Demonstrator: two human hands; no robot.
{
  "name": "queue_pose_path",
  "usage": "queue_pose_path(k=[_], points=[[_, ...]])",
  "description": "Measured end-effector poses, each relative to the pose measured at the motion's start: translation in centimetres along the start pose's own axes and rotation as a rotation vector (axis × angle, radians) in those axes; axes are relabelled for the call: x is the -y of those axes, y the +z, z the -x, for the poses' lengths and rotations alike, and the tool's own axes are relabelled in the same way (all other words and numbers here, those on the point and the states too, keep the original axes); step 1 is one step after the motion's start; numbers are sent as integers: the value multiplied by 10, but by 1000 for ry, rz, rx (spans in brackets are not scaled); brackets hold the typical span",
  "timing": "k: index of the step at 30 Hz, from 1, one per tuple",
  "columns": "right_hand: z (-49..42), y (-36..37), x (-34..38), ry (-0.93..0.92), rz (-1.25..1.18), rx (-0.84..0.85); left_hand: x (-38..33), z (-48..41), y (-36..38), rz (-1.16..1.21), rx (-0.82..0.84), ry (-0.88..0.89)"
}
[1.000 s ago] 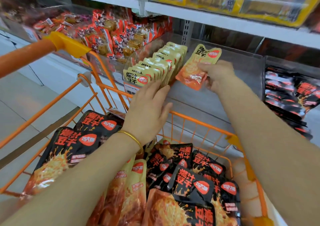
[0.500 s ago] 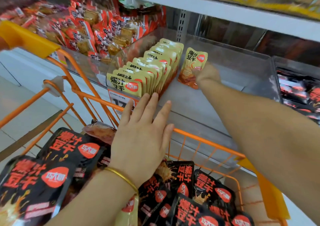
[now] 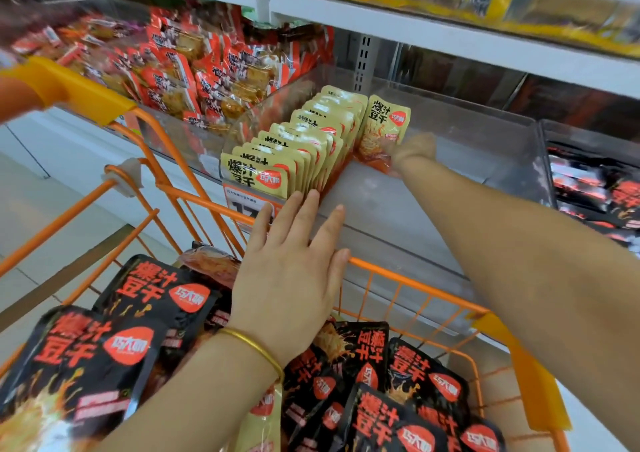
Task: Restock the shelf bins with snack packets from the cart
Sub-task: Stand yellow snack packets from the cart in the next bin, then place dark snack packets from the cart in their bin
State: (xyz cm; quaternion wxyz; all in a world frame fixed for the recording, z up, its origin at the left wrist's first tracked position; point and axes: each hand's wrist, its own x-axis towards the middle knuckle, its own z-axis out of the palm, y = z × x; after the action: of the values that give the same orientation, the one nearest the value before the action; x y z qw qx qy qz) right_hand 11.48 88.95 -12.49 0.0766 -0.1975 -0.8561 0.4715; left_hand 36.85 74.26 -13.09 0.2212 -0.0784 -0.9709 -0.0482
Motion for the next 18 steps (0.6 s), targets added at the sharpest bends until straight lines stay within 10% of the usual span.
queue_pose_path(k=[10,18], points=[[174,-78,29,-395,-307,388,22,-21,-48,121,-248,-279],[263,-66,-10,-541,210,857,46,-18,-58,165,-228,-418]])
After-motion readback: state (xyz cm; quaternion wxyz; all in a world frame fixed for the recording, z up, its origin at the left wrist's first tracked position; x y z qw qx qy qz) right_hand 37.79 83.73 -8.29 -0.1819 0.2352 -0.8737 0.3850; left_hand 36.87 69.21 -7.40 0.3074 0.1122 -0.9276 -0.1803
